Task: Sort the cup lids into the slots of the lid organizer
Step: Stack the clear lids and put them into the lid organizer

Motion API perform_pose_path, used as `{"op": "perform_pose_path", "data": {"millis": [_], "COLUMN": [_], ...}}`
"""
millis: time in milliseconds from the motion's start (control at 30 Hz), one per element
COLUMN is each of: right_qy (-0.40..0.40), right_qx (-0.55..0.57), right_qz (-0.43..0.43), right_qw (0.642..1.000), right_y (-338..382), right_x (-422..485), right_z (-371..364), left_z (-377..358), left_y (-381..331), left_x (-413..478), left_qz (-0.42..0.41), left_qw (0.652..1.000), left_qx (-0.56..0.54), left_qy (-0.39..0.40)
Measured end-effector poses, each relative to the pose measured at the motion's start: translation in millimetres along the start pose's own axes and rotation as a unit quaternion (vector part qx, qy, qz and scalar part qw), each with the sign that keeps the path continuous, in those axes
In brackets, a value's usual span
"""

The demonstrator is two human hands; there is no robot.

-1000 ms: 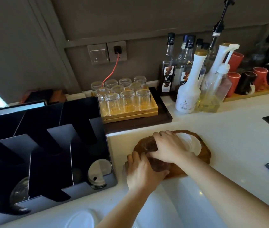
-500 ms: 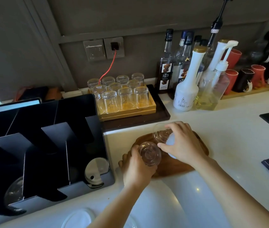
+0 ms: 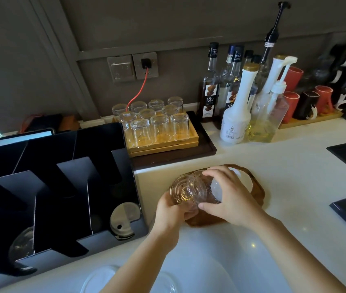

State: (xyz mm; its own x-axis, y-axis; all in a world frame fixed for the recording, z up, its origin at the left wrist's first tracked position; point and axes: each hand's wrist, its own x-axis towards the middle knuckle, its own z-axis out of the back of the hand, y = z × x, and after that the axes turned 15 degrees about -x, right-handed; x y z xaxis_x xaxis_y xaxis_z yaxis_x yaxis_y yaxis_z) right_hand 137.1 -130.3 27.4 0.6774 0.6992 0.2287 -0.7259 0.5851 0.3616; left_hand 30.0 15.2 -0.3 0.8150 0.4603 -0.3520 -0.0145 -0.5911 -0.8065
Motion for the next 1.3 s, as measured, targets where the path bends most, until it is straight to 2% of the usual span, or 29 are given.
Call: {"op": "perform_pose_path", "data": {"millis": [100, 233, 367, 700, 1033, 1100, 1167, 1233, 1300], "right_qy": [0.023, 0.043, 0.05, 0.026, 0.027, 0.045, 0.078, 0.093, 0.075], "right_qx": [0.018, 0.045, 0.027, -0.003, -0.04, -0.015, 0.059, 0.17, 0.245], "right_qz": [0.019, 0.022, 0.033, 0.073, 0.06, 0.054, 0.033, -0.019, -0.09], "right_qw": [0.999, 0.998, 0.998, 0.997, 0.997, 0.997, 0.995, 0.981, 0.962], "right_y": [6, 9, 18, 47, 55, 56, 56, 58, 59], "right_x": [-6, -16, -22, -35, -43, -44, -47, -47, -47], "right_z": [5, 9, 10, 9, 6, 5, 4, 4, 4], "left_z": [1, 4, 4, 10, 17, 19, 20, 22, 25], "left_y": [-9, -17, -22, -23, -20, -20, -19, -21, -23], "left_x": [-13, -24, -35, -47, -63, -66, -67, -67, -68], "left_qz": [0.044, 0.081, 0.109, 0.03, 0.004, -0.015, -0.027, -0.036, -0.042], "left_qw": [0.995, 0.988, 0.98, 0.994, 0.996, 0.997, 0.998, 0.998, 0.999], "left_qx": [-0.05, -0.11, -0.133, -0.086, -0.013, -0.005, -0.016, -0.027, -0.024], "left_qy": [0.072, 0.077, 0.101, 0.052, 0.084, 0.076, 0.055, 0.032, 0.02]}}
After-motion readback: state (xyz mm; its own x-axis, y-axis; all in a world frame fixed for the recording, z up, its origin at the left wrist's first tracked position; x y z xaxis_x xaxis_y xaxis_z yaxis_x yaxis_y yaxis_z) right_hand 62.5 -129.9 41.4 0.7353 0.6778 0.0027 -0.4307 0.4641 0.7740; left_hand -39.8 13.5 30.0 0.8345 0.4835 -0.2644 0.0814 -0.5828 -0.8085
